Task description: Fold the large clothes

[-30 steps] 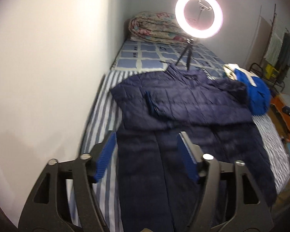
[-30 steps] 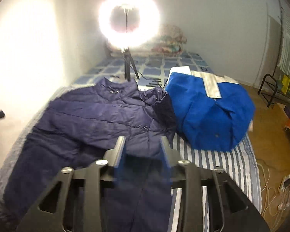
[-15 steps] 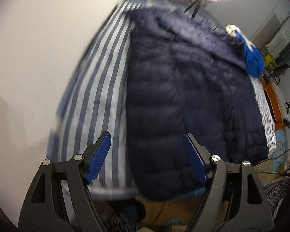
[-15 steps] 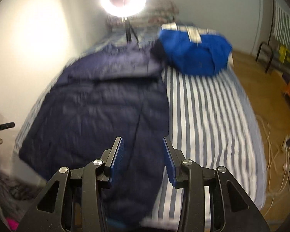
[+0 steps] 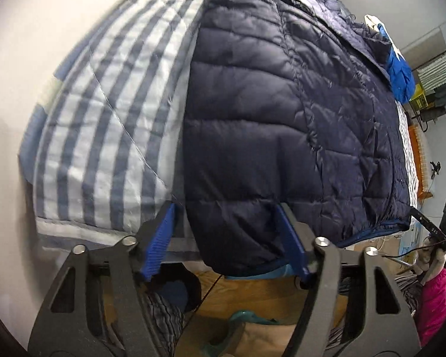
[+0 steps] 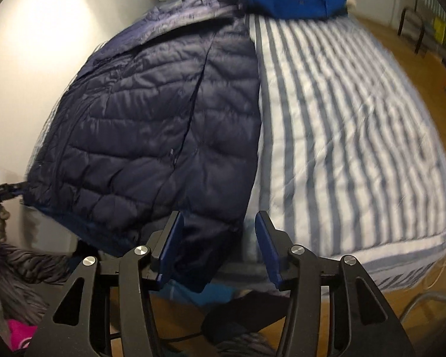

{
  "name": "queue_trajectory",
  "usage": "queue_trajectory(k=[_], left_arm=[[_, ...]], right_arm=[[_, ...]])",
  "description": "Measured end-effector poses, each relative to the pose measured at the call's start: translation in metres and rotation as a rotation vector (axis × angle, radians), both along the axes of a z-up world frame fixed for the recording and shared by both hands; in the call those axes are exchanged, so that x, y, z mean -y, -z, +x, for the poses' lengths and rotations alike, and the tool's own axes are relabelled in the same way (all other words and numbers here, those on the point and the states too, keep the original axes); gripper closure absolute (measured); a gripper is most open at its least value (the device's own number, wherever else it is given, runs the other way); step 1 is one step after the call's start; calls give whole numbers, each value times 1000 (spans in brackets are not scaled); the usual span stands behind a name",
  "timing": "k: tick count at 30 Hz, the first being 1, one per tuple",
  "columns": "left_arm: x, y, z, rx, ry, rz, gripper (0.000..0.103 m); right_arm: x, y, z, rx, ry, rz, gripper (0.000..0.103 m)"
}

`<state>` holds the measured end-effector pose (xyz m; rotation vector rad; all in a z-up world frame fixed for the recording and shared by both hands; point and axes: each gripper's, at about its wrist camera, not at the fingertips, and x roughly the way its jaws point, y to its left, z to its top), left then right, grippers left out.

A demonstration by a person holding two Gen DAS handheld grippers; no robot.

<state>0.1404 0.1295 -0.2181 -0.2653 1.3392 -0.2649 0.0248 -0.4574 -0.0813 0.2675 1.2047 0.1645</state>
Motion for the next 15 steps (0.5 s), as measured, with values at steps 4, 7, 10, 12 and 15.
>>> queue_trajectory(k=[4,7,10,12,15], left_arm=[[6,1,-3,0,24,6,53],[7,0,-2,0,30,-6,83],[8,-8,-2,34,32,-8,95],[10,-15,-2,58,30,-10,97],[10,-31,-4,110,21,-26,98]], right_arm=[[3,11,-2,-46,10,52,54],[5,16,-2,-78,22,139,54],[-3,17,-3,-95,-4,179,54],[-8,17,-2,-101,-15,216,58],[-12,12,-1,-94,-20,244,94]])
